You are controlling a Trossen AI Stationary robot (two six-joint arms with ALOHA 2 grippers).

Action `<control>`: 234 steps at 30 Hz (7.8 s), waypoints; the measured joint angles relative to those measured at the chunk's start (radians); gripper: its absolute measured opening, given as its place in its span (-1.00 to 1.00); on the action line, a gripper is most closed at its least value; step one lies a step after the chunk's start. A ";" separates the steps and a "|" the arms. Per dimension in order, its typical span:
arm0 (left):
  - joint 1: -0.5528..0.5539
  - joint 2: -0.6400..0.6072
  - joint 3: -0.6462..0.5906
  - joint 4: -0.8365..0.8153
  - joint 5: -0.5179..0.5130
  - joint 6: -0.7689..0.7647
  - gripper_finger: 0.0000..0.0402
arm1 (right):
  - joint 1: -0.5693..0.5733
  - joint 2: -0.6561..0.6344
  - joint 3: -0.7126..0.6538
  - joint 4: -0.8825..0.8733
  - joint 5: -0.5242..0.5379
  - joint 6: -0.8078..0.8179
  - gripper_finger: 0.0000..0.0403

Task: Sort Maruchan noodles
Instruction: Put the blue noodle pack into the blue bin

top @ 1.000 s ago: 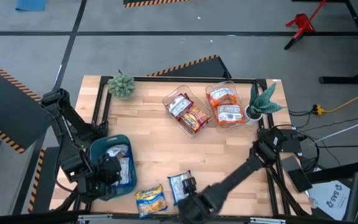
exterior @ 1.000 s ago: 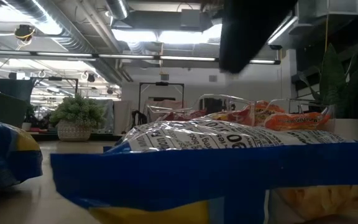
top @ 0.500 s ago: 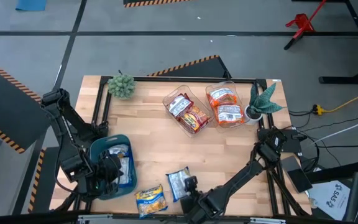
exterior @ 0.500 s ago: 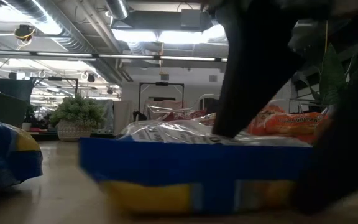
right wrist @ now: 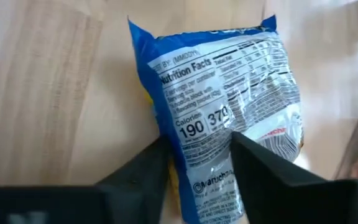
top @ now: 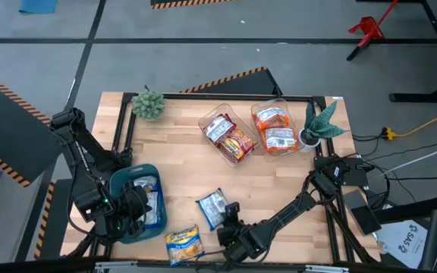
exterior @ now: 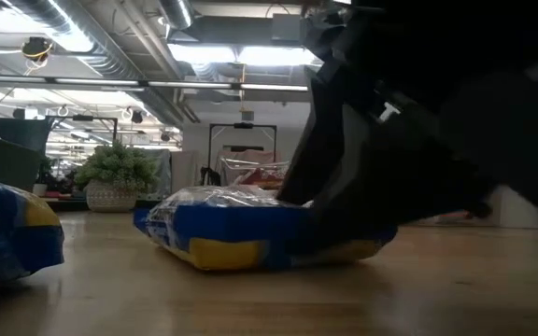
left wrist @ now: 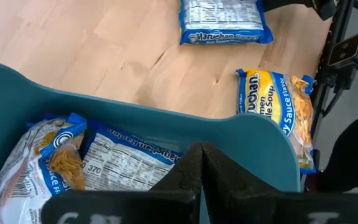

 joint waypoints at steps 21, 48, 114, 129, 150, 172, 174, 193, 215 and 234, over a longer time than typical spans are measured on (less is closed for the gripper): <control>0.000 0.000 0.000 -0.021 0.002 0.000 -1.00 | -0.084 0.008 0.287 -0.126 0.008 -0.008 -1.00; -0.005 -0.084 0.000 -0.260 0.059 -0.115 -1.00 | -0.268 0.012 0.593 0.272 -0.220 -0.420 -0.99; 0.863 0.143 -0.507 0.833 0.721 0.856 -1.00 | -0.063 0.013 0.571 -0.537 -0.016 0.760 -0.06; 0.862 0.181 -0.507 0.835 0.715 0.881 -1.00 | -0.165 0.014 0.338 0.030 -0.237 -0.379 -0.06; 0.909 0.186 -0.511 0.866 0.717 0.889 -1.00 | -0.209 0.013 0.224 0.198 -0.245 -0.674 -0.06; 0.920 0.186 -0.511 0.864 0.726 0.890 -1.00 | -0.210 0.047 0.218 0.257 -0.197 -0.727 0.68; 0.920 0.186 -0.511 0.864 0.725 0.890 -1.00 | -0.212 0.064 0.216 0.252 -0.202 -0.746 0.67; 0.919 0.185 -0.512 0.877 0.735 0.890 -1.00 | -0.227 0.130 0.217 0.354 0.017 -0.709 -0.07; 1.041 -0.242 -0.515 0.769 0.738 0.874 -1.00 | -0.207 0.130 0.470 0.012 0.095 -0.392 -0.56; 1.062 -0.854 -0.218 0.756 0.706 0.914 -1.00 | -0.358 0.052 0.583 0.506 -0.626 -0.084 -0.56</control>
